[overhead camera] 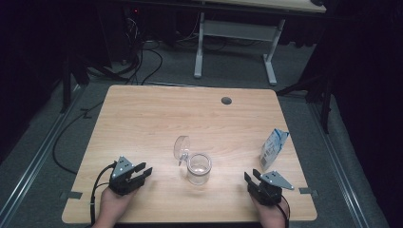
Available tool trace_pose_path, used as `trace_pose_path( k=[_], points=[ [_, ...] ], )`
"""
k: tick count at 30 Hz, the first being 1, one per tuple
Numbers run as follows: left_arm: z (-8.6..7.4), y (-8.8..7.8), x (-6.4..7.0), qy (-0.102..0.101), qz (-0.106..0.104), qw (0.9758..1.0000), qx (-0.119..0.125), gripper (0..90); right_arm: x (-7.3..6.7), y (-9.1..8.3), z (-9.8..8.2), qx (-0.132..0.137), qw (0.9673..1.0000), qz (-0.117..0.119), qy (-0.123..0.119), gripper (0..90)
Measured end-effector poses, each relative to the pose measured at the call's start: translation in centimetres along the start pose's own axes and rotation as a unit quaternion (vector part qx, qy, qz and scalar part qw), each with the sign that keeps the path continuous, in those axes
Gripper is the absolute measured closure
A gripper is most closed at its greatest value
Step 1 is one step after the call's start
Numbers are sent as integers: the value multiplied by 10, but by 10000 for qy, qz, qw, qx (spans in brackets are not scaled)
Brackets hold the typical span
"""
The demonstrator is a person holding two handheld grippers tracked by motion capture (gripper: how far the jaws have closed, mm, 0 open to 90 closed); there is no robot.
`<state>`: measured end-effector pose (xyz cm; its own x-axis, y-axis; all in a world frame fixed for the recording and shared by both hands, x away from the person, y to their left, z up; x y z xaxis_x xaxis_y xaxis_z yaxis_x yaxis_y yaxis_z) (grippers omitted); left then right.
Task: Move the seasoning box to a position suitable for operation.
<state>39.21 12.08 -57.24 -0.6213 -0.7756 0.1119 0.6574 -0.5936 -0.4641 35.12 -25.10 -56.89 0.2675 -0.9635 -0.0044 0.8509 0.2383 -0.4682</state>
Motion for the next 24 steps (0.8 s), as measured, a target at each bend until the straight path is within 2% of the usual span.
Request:
trace_pose_path(
  k=[4,5,6,8,10,12,13,14,16,21,24],
  points=[
    [-2,0,3,18,-5,10000,31,606,11,-7,0,12,10000,-99,9,595],
    [-2,0,4,17,-23,9999,105,598,21,-12,3,83,9998,-185,66,592],
    [-2,0,4,17,-23,9999,105,592,21,-12,3,83,9998,-185,66,592],
    [0,-1,7,-32,-20,9998,180,589,33,-18,7,184,9992,-325,141,574],
    [0,-1,7,-28,-1,9998,185,591,44,-21,8,212,9985,-467,215,542],
    [-2,-2,9,-34,-22,9998,169,591,49,-22,9,230,9981,-529,234,533],
    [-3,-3,10,-9,-2,9999,169,590,58,-23,12,216,9973,-649,270,492],
    [-3,-3,10,-9,-2,9999,169,589,58,-23,12,216,9973,-649,270,492],
    [-4,-4,13,-7,-85,9998,194,570,68,-22,21,234,9963,-771,298,462],
    [-4,-4,16,80,-128,9997,217,563,77,-13,38,206,9945,-942,401,395],
    [-5,-4,16,102,-141,9996,214,561,78,-8,45,195,9943,-992,351,397]
  ],
)
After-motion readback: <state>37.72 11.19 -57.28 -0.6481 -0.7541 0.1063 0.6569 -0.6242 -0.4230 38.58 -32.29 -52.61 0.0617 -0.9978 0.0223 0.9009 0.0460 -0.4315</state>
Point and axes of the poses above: each handheld gripper's, and its own axes: y roughly forward along the jaws, z roughly out of its top, x roughly to its right, the point moved 10 cm from there along y, roughly forward along the jaws, and after that the axes turned 4 degrees about x, right-handed, at the moved point
